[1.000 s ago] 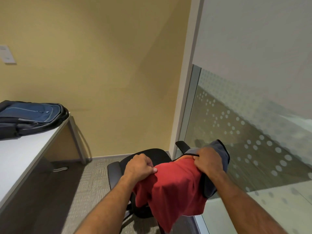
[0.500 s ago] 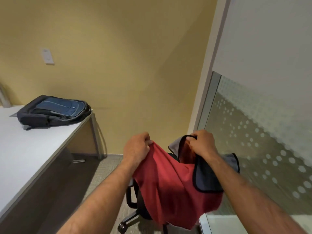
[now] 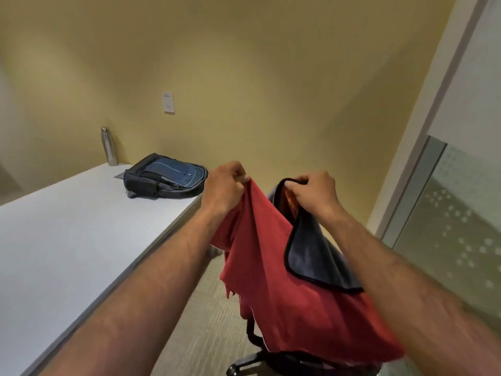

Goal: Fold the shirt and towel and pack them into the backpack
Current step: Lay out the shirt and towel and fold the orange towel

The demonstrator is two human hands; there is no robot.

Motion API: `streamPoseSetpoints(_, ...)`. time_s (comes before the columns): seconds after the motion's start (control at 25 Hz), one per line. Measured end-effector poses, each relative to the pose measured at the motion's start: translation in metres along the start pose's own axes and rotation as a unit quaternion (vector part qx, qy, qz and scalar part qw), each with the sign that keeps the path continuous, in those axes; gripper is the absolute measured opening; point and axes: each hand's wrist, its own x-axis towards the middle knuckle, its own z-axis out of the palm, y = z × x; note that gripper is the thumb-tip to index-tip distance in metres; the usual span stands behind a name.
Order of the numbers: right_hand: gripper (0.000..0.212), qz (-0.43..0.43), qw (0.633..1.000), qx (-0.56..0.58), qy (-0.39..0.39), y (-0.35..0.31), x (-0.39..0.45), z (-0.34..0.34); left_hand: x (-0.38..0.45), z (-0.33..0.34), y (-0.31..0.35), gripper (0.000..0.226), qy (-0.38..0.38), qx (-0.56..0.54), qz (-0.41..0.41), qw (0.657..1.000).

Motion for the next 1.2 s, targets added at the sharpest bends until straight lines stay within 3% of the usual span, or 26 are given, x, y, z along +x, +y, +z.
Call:
streamPoseSetpoints(0.72, 0.015, -0.063, 0.975, 0.211, -0.018, -0.263, 0.083, 0.198, 0.161, -0.247, -0.147, 0.002, 0.158, 0.078, 0.036, 0.984)
streamPoseSetpoints(0.96, 0.022, -0.074, 0.957, 0.275, -0.063, -0.337, 0.117, 0.288, 0.194, -0.32, -0.219, 0.008, 0.209, 0.125, -0.011, 0.97)
streamPoseSetpoints(1.2, 0.016, -0.095, 0.941, 0.297, -0.13, -0.388, 0.138, 0.394, 0.217, -0.373, -0.308, 0.006, 0.252, 0.174, -0.091, 0.947)
